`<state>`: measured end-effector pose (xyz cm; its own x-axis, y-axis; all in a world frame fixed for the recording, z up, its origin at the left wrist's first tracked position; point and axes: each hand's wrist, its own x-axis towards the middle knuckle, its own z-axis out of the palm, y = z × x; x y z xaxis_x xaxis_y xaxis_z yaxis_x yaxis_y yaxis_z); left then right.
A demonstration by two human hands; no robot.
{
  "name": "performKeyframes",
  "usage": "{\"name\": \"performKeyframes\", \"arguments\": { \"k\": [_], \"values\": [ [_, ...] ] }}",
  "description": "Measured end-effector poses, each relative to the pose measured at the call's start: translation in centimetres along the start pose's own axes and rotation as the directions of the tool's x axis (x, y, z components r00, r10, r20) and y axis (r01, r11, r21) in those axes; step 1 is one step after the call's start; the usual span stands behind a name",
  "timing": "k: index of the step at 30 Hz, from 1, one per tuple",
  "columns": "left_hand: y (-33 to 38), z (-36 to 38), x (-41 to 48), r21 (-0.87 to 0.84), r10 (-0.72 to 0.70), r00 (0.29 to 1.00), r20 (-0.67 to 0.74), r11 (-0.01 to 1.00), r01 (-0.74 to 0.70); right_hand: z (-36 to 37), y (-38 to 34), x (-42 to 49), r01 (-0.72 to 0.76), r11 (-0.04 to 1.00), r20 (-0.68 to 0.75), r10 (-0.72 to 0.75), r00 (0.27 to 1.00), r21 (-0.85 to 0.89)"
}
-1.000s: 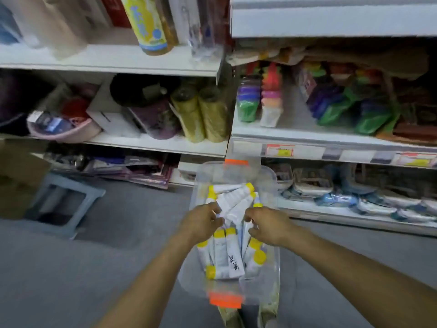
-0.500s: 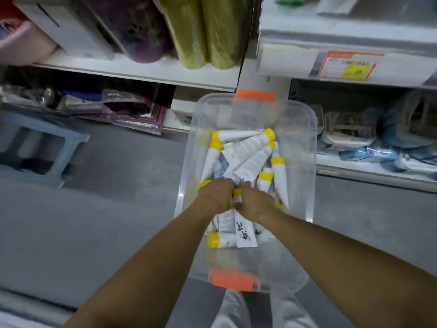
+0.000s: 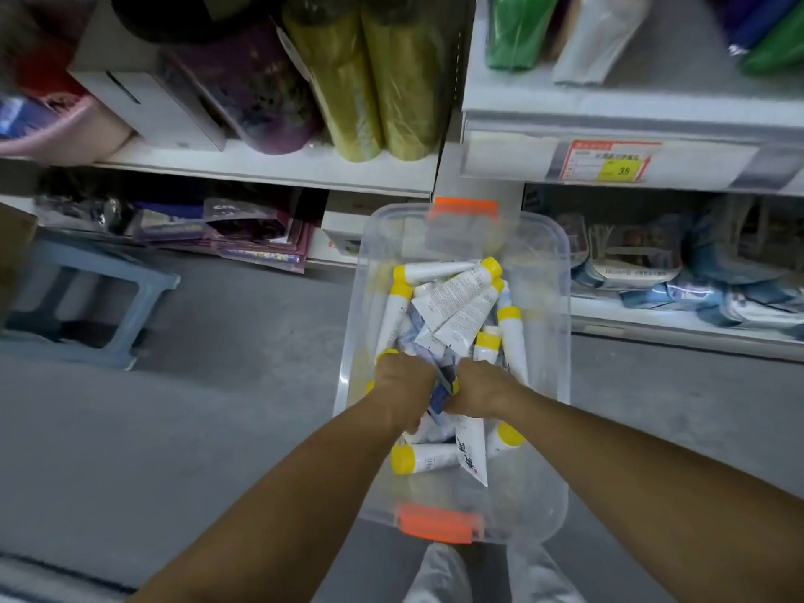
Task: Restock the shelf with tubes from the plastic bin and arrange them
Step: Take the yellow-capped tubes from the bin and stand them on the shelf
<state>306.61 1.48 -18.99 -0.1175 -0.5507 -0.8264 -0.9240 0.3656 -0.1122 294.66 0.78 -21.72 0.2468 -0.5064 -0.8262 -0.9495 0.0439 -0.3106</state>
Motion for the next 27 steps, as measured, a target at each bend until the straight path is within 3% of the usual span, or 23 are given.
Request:
{"name": "performKeyframes", "arguments": {
  "k": [3, 5, 7, 9, 12, 15, 17, 21, 24, 27],
  "values": [
    [-1.5, -1.6, -2.9, -0.015, -0.060, 0.996, -0.059, 0.998, 0.059, -2.8, 0.1, -3.0, -0.007, 0.999, -0.021, 0.008, 1.000, 0.044],
    [-3.0, -2.8, -5.2, -0.222, -0.161, 0.985, -0.060, 0.964, 0.144, -5.0, 0.1, -5.3, 0.001, 0.998, -0.054, 0.003, 0.999, 0.063],
    [-4.8, -3.8, -7.8, -0.489, -0.246, 0.969, 0.021, 0.843, 0.224, -7.3, 0.0, -7.6, -0.028, 0.987, -0.091, 0.043, 0.995, 0.161],
    [-6.4, -4.4, -10.3, -0.736, -0.265, 0.959, 0.097, 0.630, 0.248, -9.6, 0.1, -9.9, -0.065, 0.950, -0.146, 0.114, 0.983, 0.305],
    [-7.3, -4.6, -13.5, -0.963, -0.215, 0.964, 0.159, 0.180, 0.199, -12.1, 0.0, -13.0, -0.064, 0.825, -0.184, 0.200, 0.962, 0.561],
    [-6.7, -5.1, -15.9, -0.953, -0.094, 0.990, 0.109, -0.294, 0.077, -13.4, -0.9, -16.3, 0.021, 0.608, -0.170, 0.188, 0.967, 0.793],
    [-5.9, -6.2, -17.6, -0.882, -0.028, 0.999, 0.034, -0.471, 0.017, -13.9, -1.6, -18.4, 0.094, 0.470, -0.170, 0.123, 0.978, 0.878],
    [-4.6, -9.3, -21.2, -0.829, -0.008, 0.977, -0.211, -0.529, -0.183, -15.3, -2.6, -22.6, 0.251, 0.316, -0.244, -0.064, 0.968, 0.915],
    [-4.1, -12.1, -23.8, -0.796, -0.045, 0.928, -0.370, -0.500, -0.341, -16.7, -2.9, -25.9, 0.392, 0.322, -0.360, -0.157, 0.920, 0.862],
    [-3.6, -15.4, -26.1, -0.789, -0.083, 0.876, -0.474, -0.402, -0.465, -18.2, -3.2, -28.6, 0.504, 0.342, -0.448, -0.233, 0.863, 0.793]
  ]
}}
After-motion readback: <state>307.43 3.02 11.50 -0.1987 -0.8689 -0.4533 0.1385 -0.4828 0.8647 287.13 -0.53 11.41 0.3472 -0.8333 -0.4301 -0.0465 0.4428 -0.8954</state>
